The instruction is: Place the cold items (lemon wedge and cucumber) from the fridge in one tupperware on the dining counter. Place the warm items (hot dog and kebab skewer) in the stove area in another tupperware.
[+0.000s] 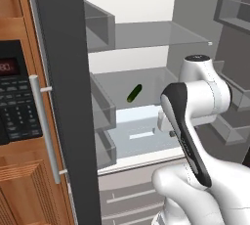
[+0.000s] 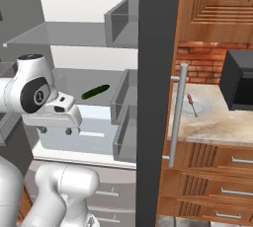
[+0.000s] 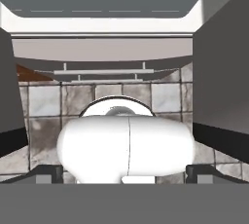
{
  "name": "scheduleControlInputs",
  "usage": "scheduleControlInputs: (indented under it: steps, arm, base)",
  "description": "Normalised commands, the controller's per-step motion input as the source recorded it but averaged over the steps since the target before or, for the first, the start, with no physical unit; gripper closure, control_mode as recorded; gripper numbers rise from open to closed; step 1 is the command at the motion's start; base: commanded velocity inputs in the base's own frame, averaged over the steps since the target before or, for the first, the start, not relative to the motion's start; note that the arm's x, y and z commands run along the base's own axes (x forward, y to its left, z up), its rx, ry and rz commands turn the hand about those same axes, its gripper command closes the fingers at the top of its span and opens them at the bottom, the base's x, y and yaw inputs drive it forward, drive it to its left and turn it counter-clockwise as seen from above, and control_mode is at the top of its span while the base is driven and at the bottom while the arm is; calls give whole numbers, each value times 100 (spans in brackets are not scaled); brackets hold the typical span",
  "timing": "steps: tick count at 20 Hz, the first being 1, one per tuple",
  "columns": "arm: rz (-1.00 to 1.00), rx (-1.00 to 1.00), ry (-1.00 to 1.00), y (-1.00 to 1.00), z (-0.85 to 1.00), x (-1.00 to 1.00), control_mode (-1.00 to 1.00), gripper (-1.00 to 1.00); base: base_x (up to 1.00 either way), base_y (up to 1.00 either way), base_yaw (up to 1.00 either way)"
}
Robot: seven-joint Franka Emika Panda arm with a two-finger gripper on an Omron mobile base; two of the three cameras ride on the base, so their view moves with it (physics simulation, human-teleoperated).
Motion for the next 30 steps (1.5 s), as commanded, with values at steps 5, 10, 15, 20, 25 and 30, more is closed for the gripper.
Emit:
scheduleControlInputs:
  steps: [5, 10, 15, 20, 25, 30]
  arm:
    - [0, 0, 0, 0, 0, 0, 100, -100]
    - [0, 1, -4, 0, -4, 1, -100, -100]
    - [0, 1, -33, 3, -13, 17, -100, -100]
    - [0, 4, -36, 0, -7, 41, -100, -100]
    - [-20, 17, 3, 17, 6, 82, -100, -100]
    - [-36, 10, 2, 52, 0, 100, -100, -100]
  base:
    - [8, 5, 0]
    - [5, 3, 0]
    - [0, 0, 0]
    - [0, 0, 0]
    - [0, 0, 0]
    - [0, 0, 0]
